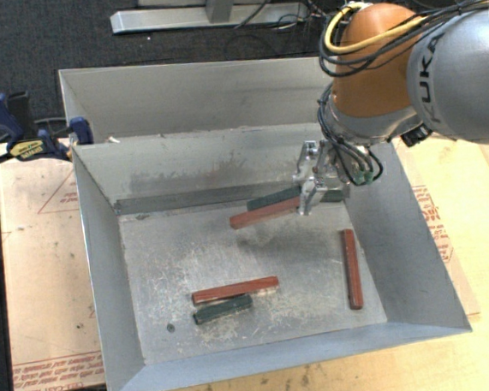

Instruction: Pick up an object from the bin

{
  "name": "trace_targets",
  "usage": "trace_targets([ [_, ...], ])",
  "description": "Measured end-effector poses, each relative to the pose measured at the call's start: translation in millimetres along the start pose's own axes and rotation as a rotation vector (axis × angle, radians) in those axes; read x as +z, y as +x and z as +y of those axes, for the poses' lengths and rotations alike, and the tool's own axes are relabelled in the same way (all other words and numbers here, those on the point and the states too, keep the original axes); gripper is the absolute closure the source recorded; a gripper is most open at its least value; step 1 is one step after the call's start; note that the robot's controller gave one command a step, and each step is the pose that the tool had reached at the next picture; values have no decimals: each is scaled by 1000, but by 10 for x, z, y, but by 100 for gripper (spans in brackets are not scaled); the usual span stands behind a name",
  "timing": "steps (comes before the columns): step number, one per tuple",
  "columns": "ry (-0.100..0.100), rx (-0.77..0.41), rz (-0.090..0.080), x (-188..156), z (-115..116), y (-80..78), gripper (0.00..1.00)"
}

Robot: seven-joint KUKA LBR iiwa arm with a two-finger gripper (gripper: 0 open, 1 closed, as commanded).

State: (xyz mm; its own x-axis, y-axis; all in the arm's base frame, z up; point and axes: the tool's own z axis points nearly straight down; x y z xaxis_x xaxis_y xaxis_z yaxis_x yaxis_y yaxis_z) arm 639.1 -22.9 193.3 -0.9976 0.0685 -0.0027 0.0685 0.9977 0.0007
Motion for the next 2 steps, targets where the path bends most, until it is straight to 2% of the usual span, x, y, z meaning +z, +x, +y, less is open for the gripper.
trace_targets([
  [1,0,0,0,0,1,0,100],
  [2,0,-106,4,-416,-79,57,100],
])
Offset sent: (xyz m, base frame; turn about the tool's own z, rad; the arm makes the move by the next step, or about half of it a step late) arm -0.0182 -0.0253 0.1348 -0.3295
